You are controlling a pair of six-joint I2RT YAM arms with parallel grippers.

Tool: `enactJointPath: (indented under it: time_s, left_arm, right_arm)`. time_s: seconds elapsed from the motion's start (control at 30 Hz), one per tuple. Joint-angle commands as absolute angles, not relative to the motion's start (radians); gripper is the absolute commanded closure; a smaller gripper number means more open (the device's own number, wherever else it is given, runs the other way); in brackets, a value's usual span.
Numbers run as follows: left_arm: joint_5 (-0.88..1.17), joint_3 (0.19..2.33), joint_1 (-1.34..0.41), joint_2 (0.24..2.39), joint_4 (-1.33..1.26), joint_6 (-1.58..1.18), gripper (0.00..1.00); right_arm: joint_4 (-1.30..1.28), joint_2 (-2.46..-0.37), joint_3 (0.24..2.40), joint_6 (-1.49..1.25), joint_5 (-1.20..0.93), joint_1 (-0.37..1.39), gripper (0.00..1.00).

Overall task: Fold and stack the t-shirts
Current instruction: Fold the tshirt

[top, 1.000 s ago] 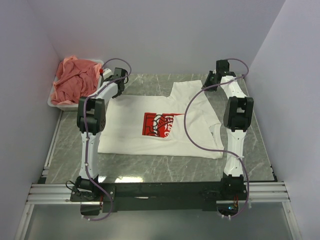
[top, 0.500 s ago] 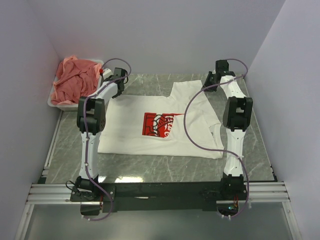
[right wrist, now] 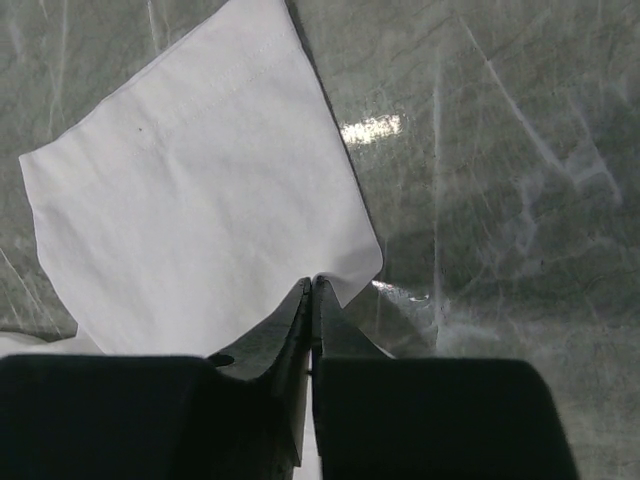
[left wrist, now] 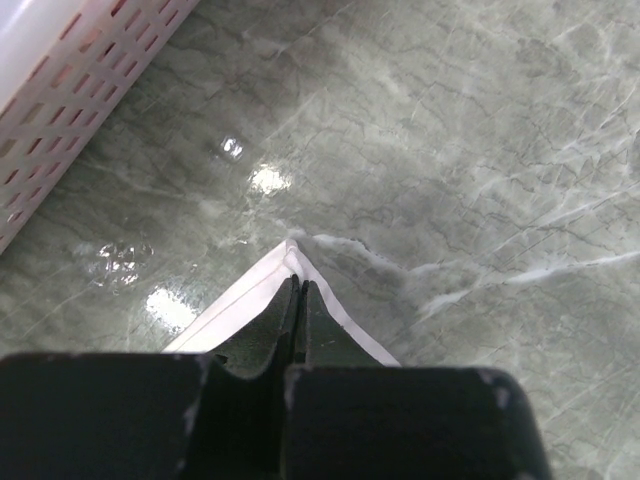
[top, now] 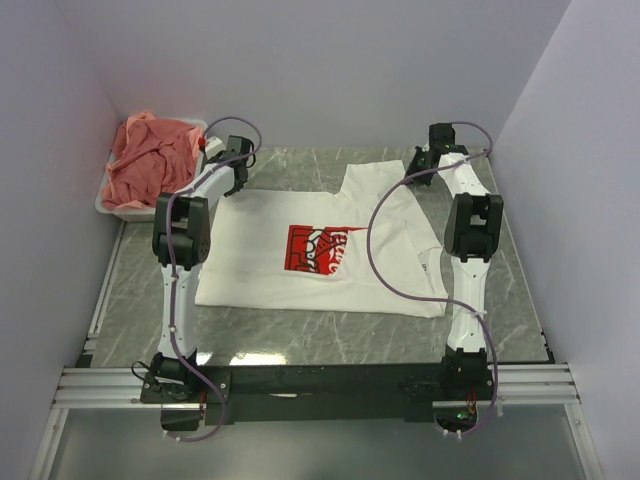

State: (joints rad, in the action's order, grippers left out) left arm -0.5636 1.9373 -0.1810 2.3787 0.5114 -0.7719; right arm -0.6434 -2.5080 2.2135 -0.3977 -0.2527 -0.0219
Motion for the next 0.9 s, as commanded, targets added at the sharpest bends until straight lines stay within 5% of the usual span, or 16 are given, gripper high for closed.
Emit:
enactJointPath:
  time_s: [0.0, 0.87]
  left_arm:
    - [-0.543, 1.927, -0.173, 2.284, 0.462, -0.762, 1.0]
    - [-0.492, 1.826, -0.12, 2.184, 0.396, -0.761, 1.0]
  right_arm:
    - [-0.604, -2.464, 2.232, -0.394, -0.246, -0.014, 0.97]
    - [-0.246, -2.065, 1.737, -0.41, -0.132, -0.026, 1.0]
